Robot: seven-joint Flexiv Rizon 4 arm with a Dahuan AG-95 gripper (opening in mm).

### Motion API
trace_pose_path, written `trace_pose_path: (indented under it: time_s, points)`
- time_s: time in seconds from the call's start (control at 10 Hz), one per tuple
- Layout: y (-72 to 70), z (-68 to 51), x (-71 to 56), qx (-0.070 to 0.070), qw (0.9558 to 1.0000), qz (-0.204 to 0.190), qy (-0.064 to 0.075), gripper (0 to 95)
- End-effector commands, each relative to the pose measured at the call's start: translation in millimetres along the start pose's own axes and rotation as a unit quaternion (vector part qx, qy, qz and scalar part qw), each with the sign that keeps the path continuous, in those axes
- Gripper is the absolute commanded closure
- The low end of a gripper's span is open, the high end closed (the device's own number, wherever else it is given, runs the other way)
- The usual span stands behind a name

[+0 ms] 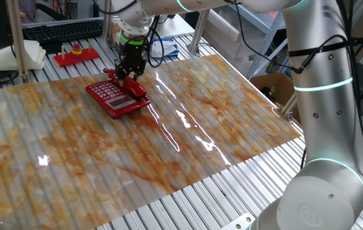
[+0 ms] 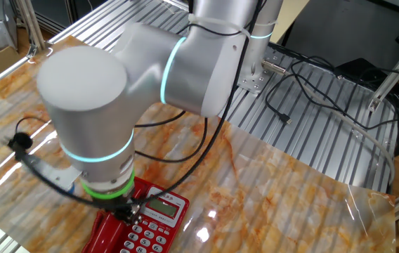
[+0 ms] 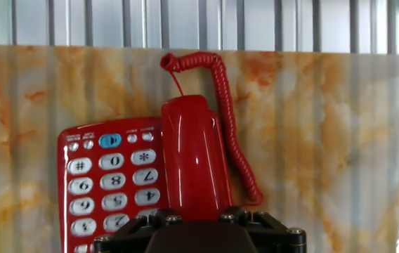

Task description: Place the handset of the telephone on the corresponding phone cradle

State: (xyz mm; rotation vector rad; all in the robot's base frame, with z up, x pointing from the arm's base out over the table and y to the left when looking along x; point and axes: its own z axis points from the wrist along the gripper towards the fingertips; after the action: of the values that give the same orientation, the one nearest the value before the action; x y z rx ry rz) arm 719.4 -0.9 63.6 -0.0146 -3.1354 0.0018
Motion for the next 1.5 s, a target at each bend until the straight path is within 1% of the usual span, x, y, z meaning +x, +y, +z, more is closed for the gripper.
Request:
trace_pose_path:
  time_s: [0.1,0.3,0.5,0.6,0.7,0.8,0.9,1.0,1.1,1.2,1.3,1.5]
  points:
    - [-5.6,0.1,2.3,0.009,1.0000,-0.001,0.004,95.0]
    - [-7.9,0.0,6.2,0.009,0.9999,0.007,0.006,95.0]
    - [-7.0,2.0,9.1,0.009,0.9998,0.014,0.007,95.0]
    - [-5.8,4.3,13.0,0.008,0.9997,0.020,0.013,95.0]
    - [-5.2,5.2,16.1,0.008,0.9996,0.023,0.015,95.0]
    - [-4.4,6.3,19.0,0.008,0.9994,0.031,0.014,95.0]
    - [-4.4,6.4,19.2,0.010,0.9990,0.040,0.015,95.0]
    - [-4.3,6.5,19.4,0.013,0.9988,0.045,0.015,76.0]
    - [-4.3,6.4,19.4,0.023,0.9984,0.051,0.014,19.0]
    - [-4.4,6.1,19.5,0.026,0.9982,0.053,0.013,0.0]
    - [-4.4,5.8,19.6,0.029,0.9980,0.056,0.012,0.0]
    - [-5.1,3.7,20.2,0.029,0.9977,0.060,0.010,0.0]
